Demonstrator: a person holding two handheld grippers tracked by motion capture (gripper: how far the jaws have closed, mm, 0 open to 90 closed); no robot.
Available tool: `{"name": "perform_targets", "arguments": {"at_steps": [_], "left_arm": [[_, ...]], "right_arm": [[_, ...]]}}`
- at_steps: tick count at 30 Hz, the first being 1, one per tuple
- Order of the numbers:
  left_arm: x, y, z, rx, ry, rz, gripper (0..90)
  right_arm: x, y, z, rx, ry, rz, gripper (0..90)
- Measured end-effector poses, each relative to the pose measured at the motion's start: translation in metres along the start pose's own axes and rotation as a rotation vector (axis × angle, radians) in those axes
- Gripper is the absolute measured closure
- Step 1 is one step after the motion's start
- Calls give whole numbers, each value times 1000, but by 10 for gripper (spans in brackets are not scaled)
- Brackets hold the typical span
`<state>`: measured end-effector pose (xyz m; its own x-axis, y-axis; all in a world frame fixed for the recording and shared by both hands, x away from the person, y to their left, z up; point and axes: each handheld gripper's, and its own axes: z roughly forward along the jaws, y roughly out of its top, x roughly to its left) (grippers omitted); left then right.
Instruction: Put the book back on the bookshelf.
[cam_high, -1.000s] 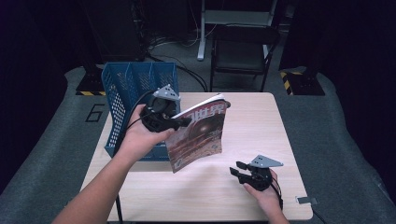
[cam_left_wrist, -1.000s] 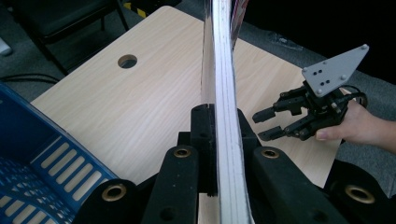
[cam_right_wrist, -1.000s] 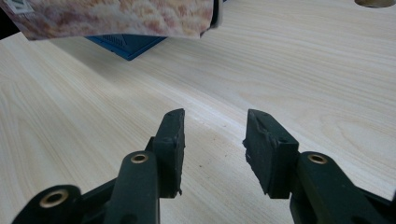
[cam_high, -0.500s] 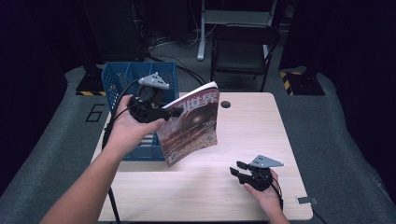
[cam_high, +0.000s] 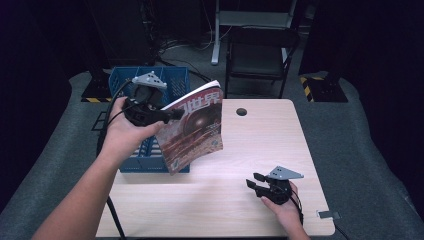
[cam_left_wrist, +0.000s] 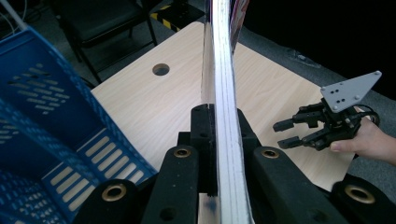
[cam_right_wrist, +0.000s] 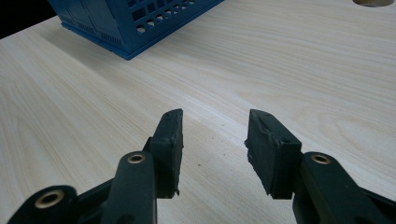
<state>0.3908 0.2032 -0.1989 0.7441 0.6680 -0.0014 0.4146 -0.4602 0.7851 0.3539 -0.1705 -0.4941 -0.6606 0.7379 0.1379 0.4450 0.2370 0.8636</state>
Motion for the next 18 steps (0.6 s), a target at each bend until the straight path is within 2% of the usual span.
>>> {"name": "perform_targets", "arguments": {"at_steps": [5,12,18], "left_arm": [[7,-1,-9,2,11,-13,844],[20,-6,-21,-6,44,-36,844],[32,-12,-28,-9,77,-64,844]], "right_arm": [[0,0,0,-1,-2,4,555],[0,0,0,0,3,-17,555],[1,0,0,1,-2,-3,554]]}}
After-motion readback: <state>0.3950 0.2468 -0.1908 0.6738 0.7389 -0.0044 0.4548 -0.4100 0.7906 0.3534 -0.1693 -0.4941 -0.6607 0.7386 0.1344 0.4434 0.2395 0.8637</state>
